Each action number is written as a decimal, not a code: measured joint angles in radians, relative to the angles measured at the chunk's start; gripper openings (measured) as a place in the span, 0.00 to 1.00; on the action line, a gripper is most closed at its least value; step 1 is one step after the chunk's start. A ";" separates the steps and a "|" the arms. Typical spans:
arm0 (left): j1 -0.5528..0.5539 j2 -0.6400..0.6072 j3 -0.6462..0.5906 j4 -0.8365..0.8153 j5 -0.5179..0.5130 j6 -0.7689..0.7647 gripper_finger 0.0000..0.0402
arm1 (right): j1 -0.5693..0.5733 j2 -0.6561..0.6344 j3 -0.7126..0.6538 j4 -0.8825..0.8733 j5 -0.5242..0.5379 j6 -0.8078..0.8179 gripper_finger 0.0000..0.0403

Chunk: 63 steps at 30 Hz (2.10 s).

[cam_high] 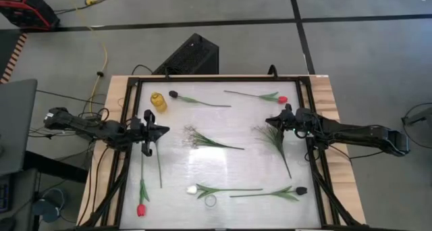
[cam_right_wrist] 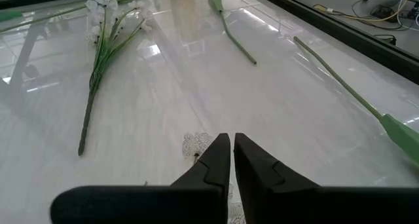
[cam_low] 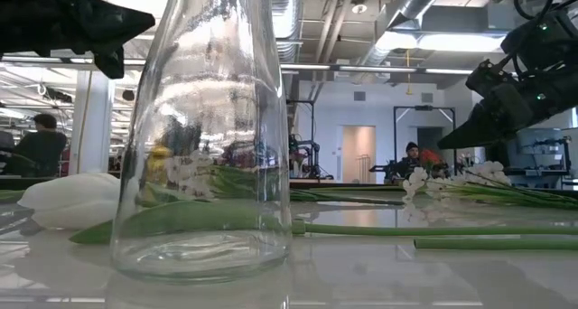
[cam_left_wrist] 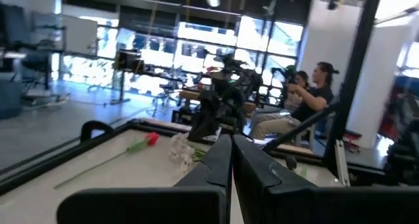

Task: Sort flowers into vase by color
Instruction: Put the top black tulip into the yellow vase

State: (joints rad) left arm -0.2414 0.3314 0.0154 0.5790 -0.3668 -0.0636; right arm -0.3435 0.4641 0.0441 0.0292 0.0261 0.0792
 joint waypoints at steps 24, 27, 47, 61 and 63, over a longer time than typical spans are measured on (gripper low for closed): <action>0.042 0.620 0.381 -0.217 -0.086 0.155 0.33 | -0.013 0.000 0.000 0.290 0.101 0.395 0.13; 0.054 0.658 0.460 -0.344 0.010 0.168 0.35 | -0.006 0.001 0.000 0.331 0.035 0.424 0.13; 0.491 1.013 0.731 -0.515 0.287 0.203 0.35 | 0.359 0.307 0.120 0.477 0.063 0.132 0.13; 0.723 1.452 1.127 -0.943 0.330 0.761 0.35 | 0.396 0.501 0.142 0.524 0.082 0.130 0.13; 0.741 1.487 1.147 -0.943 0.314 0.780 0.35 | 0.396 0.512 0.142 0.544 0.082 0.129 0.13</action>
State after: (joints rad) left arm 0.4992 1.8183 1.1629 -0.3641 -0.0525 0.7166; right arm 0.0525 0.9762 0.1860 0.5733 0.1078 0.2085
